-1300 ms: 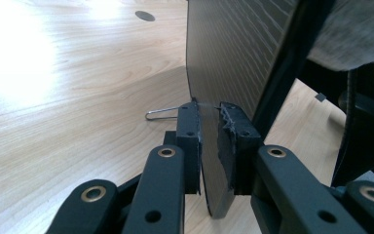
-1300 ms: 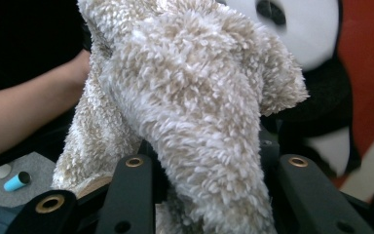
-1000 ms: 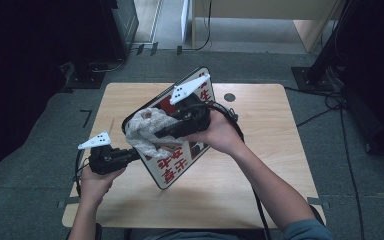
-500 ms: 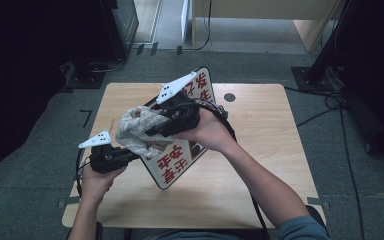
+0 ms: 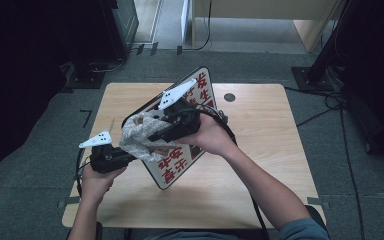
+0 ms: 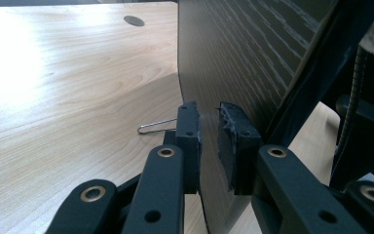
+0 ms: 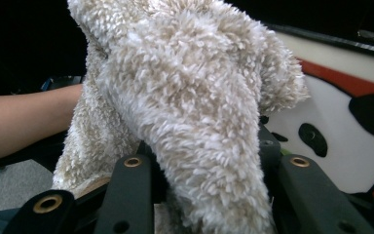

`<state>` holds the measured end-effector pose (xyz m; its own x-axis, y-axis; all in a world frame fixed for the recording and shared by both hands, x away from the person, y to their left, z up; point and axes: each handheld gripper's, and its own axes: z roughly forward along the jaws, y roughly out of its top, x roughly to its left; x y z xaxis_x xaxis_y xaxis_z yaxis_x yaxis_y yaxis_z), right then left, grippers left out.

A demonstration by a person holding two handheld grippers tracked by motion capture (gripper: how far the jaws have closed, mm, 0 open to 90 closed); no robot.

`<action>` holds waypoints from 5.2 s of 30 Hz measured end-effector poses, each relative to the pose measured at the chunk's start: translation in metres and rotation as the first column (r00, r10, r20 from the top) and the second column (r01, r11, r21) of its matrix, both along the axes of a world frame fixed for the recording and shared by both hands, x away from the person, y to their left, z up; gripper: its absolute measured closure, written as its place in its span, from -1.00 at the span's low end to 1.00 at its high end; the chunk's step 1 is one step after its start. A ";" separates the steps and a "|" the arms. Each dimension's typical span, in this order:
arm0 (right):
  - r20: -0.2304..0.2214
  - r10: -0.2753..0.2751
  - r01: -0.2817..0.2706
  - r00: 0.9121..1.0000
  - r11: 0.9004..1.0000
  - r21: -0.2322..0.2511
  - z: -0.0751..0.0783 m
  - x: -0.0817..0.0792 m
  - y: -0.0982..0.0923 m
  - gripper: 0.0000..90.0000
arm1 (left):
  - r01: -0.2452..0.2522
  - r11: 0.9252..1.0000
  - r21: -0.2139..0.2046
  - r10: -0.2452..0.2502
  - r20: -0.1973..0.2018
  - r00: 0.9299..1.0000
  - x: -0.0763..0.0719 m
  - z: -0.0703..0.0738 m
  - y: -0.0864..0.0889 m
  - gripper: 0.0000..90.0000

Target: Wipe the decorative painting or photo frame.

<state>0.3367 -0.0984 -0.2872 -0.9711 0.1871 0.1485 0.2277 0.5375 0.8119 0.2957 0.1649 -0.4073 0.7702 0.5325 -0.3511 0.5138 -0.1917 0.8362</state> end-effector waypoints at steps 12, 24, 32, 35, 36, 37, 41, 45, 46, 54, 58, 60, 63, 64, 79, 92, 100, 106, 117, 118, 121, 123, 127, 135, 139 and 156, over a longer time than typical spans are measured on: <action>-0.013 0.011 -0.011 1.000 1.000 0.001 -0.015 0.000 -0.003 0.41 | 0.004 1.000 0.000 -0.004 -0.007 1.000 0.000 0.000 0.000 0.75; -0.024 0.018 -0.017 1.000 1.000 0.021 -0.029 0.000 -0.006 0.40 | 0.010 1.000 0.010 -0.010 -0.004 1.000 0.001 -0.001 0.000 0.75; -0.036 0.017 -0.016 0.999 1.000 0.024 -0.038 -0.001 -0.008 0.40 | 0.009 1.000 0.010 -0.009 -0.005 1.000 0.001 -0.001 -0.001 0.75; -0.038 0.018 -0.018 0.999 1.000 0.016 -0.041 -0.002 -0.009 0.40 | 0.010 1.000 0.009 -0.010 -0.006 1.000 0.001 -0.001 -0.001 0.76; -0.040 0.018 -0.018 0.999 1.000 0.016 -0.042 -0.002 -0.009 0.40 | 0.009 1.000 0.009 -0.009 -0.007 1.000 0.001 0.000 -0.001 0.76; -0.038 0.020 -0.019 0.999 1.000 0.015 -0.044 -0.002 -0.010 0.40 | 0.010 1.000 0.009 -0.009 -0.007 1.000 0.001 0.000 -0.001 0.76; -0.041 0.014 -0.013 0.999 1.000 0.022 -0.049 -0.004 -0.011 0.39 | 0.011 1.000 0.008 -0.011 -0.008 1.000 0.001 -0.001 -0.001 0.75; -0.048 0.013 -0.012 0.999 1.000 0.019 -0.055 -0.004 -0.012 0.39 | 0.011 1.000 0.009 -0.011 -0.010 1.000 0.001 -0.001 -0.001 0.75; -0.053 0.011 -0.010 0.999 1.000 0.015 -0.056 -0.005 -0.012 0.39 | 0.011 1.000 0.009 -0.010 -0.010 1.000 0.001 -0.001 -0.001 0.75; -0.079 0.005 -0.003 0.997 1.000 0.024 -0.070 -0.005 -0.016 0.39 | 0.009 1.000 0.006 -0.009 -0.017 1.000 0.001 -0.001 -0.001 0.74; -0.085 0.001 0.000 0.996 1.000 0.019 -0.075 -0.006 -0.017 0.39 | 0.010 1.000 0.005 -0.010 -0.018 1.000 0.001 -0.001 -0.001 0.74; -0.086 0.000 0.001 0.996 1.000 0.016 -0.077 -0.006 -0.018 0.39 | 0.010 1.000 0.003 -0.010 -0.019 1.000 0.001 -0.001 -0.001 0.74; -0.092 0.001 0.000 0.996 1.000 0.013 -0.081 -0.007 -0.019 0.39 | 0.010 1.000 0.001 -0.010 -0.023 1.000 0.001 -0.001 -0.001 0.74; -0.089 0.001 0.001 0.996 1.000 0.015 -0.082 -0.007 -0.020 0.39 | 0.011 1.000 0.001 -0.011 -0.023 1.000 0.001 -0.001 -0.001 0.74; -0.109 -0.012 0.011 0.994 1.000 -0.014 -0.107 -0.013 -0.024 0.39 | 0.008 1.000 -0.002 -0.008 -0.028 1.000 0.000 -0.002 -0.002 0.73; -0.148 -0.019 0.011 0.989 0.999 -0.051 -0.130 -0.016 -0.027 0.39 | 0.005 1.000 -0.004 -0.005 -0.028 1.000 0.000 -0.002 -0.002 0.72; -0.156 -0.021 0.011 0.988 0.998 -0.066 -0.141 -0.018 -0.028 0.39 | 0.003 1.000 -0.006 -0.003 -0.027 1.000 -0.001 -0.003 -0.002 0.72; -0.171 -0.033 0.019 0.985 0.997 -0.081 -0.152 -0.021 -0.030 0.39 | 0.002 1.000 -0.006 -0.003 -0.027 1.000 -0.001 -0.004 -0.001 0.71; -0.193 -0.035 0.017 0.981 0.995 -0.096 -0.174 -0.025 -0.032 0.39 | 0.004 1.000 -0.016 -0.004 -0.031 1.000 -0.001 -0.005 -0.001 0.71; -0.202 -0.035 0.015 0.979 0.995 -0.098 -0.176 -0.025 -0.032 0.39 | 0.005 1.000 -0.016 -0.005 -0.031 1.000 -0.001 -0.006 -0.001 0.71; -0.215 -0.034 0.011 0.976 0.994 -0.108 -0.182 -0.026 -0.033 0.40 | 0.005 1.000 -0.016 -0.006 -0.032 0.999 -0.001 -0.006 -0.001 0.71; -0.219 -0.033 0.009 0.975 0.994 -0.113 -0.186 -0.027 -0.032 0.40 | 0.005 1.000 -0.018 -0.006 -0.033 0.999 -0.001 -0.006 -0.001 0.71; -0.224 -0.029 0.001 0.974 0.992 -0.124 -0.194 -0.028 -0.033 0.40 | 0.007 1.000 -0.016 -0.008 -0.031 0.999 0.000 -0.006 -0.001 0.70; -0.237 -0.018 -0.014 0.971 0.991 -0.132 -0.204 -0.028 -0.034 0.40 | 0.004 1.000 -0.017 -0.005 -0.031 0.999 0.001 -0.007 0.000 0.69; -0.256 -0.014 -0.023 0.967 0.990 -0.137 -0.203 -0.027 -0.035 0.41 | 0.003 1.000 -0.017 -0.003 -0.032 0.999 0.001 -0.007 0.000 0.66; -0.253 -0.012 -0.012 0.967 0.996 -0.092 -0.151 -0.029 -0.037 0.43 | -0.017 1.000 0.001 0.017 -0.031 0.999 0.002 -0.006 0.002 0.45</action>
